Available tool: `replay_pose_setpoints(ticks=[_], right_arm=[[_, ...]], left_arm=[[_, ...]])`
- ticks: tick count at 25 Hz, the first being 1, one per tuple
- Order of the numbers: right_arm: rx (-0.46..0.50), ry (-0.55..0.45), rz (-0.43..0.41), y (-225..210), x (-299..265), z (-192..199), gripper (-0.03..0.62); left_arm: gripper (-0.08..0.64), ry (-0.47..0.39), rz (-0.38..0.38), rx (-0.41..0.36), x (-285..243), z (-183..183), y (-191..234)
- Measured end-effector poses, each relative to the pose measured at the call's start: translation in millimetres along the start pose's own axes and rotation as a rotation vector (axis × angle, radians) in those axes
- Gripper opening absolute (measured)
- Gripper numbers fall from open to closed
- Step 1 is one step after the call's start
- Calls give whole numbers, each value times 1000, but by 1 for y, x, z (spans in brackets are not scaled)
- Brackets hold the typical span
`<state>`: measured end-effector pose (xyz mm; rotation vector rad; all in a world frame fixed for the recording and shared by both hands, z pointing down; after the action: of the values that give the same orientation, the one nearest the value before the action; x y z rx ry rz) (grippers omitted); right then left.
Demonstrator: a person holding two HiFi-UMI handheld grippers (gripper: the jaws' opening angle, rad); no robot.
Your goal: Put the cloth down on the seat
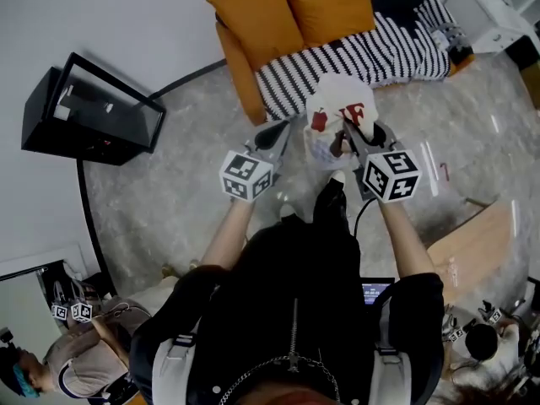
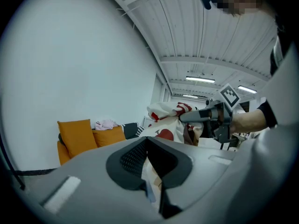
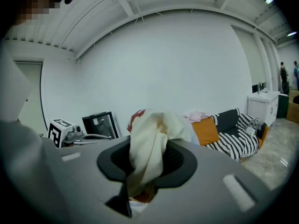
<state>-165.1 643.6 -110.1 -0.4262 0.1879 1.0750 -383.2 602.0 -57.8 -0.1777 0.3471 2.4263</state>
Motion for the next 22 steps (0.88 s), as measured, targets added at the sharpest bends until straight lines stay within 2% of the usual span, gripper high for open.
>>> replay_pose_setpoints(ticks=[9,14,22], right_arm=[[6,4,-2,-52,-23,-17,110],[44,-3,-22,-97,-36,-40,110],[54,4,-78,-159,-53,-67,110]], left_arm=[[9,36,-11,-7,-59,-14,15],[9,32,-40,-8,-104,-33,21],[9,34,-93,-1,-164,-50,17]])
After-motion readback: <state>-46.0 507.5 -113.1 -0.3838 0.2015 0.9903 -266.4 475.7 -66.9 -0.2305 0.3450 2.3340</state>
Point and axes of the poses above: the fingertips, and each gripper's own axes: x backward along the fingers, y to its left, z out of its underside, the point moved 7 cm from there along x, backward along the fingers, and after that the axes turned 5 degrees about -z, right-handed, at the moved point
